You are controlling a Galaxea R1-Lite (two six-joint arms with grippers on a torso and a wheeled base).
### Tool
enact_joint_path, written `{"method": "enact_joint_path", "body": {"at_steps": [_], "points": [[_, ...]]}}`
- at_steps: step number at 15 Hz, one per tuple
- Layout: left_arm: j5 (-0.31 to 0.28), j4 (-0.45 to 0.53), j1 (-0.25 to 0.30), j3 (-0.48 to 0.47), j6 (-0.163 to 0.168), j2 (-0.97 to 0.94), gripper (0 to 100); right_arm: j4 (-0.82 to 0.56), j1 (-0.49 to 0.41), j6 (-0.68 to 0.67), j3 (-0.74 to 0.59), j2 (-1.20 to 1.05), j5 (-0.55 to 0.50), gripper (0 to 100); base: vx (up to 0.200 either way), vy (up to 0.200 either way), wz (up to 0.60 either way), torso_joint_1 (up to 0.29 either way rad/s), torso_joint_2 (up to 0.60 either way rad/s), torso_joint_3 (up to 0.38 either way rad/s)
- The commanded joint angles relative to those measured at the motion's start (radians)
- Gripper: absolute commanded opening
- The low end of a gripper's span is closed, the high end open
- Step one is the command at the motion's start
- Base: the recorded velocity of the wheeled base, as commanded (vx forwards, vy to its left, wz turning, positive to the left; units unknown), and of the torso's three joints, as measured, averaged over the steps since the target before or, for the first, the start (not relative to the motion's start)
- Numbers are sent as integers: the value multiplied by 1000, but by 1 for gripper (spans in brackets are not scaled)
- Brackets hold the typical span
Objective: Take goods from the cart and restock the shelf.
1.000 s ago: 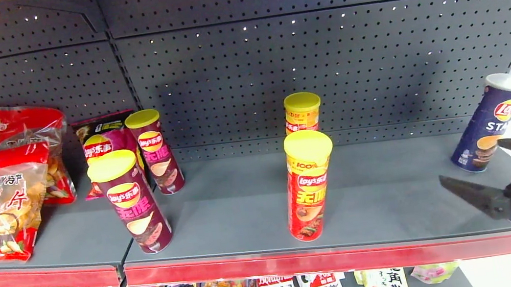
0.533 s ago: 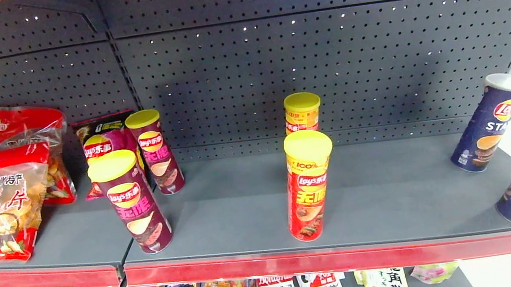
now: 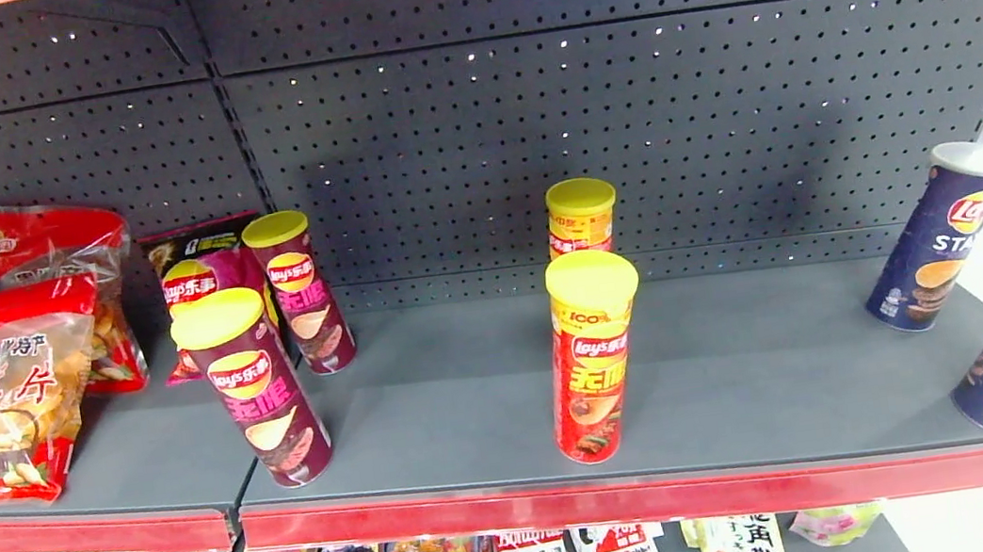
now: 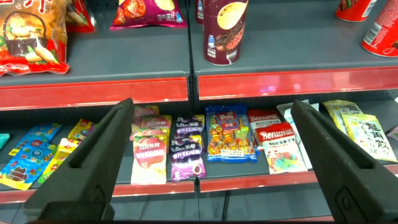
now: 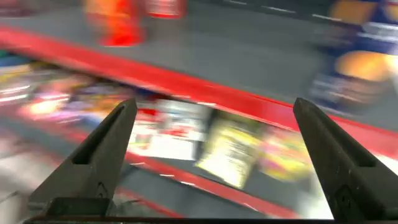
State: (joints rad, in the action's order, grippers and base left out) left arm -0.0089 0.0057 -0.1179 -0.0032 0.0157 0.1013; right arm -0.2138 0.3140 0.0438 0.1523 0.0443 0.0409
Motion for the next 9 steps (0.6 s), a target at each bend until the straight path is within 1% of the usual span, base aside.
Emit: {"method": "enact_joint_path", "body": {"at_steps": [1, 2, 3, 4, 5, 6, 7, 8, 9], "points": [[0, 0, 0, 0, 0, 0, 100, 13, 23, -38, -34, -44, 85, 100, 0, 0, 0, 0, 0, 0], [0, 0, 0, 0, 0, 2, 100, 13, 48, -59, -36, -44, 93, 100, 0, 0, 0, 0, 0, 0], [0, 0, 1, 0, 0, 0, 100, 13, 83, -35, -34, -44, 91, 100, 0, 0, 0, 0, 0, 0], [0, 0, 0, 0, 0, 0, 100, 13, 85, -33, -34, -44, 45, 100, 0, 0, 0, 0, 0, 0], [0, 0, 0, 0, 0, 0, 100, 19, 42, -50, -37, -23, -59, 100, 0, 0, 0, 0, 0, 0], [0, 0, 0, 0, 1, 2, 100, 28, 7, -62, -42, -21, -119, 100, 0, 0, 0, 0, 0, 0], [0, 0, 0, 0, 1, 0, 100, 37, -23, -50, -46, -24, -153, 100, 0, 0, 0, 0, 0, 0], [0, 0, 0, 0, 0, 2, 100, 45, -20, -24, -48, -24, -294, 100, 0, 0, 0, 0, 0, 0], [0, 0, 0, 0, 0, 0, 100, 50, -24, -27, -48, -6, -369, 100, 0, 0, 0, 0, 0, 0]]}}
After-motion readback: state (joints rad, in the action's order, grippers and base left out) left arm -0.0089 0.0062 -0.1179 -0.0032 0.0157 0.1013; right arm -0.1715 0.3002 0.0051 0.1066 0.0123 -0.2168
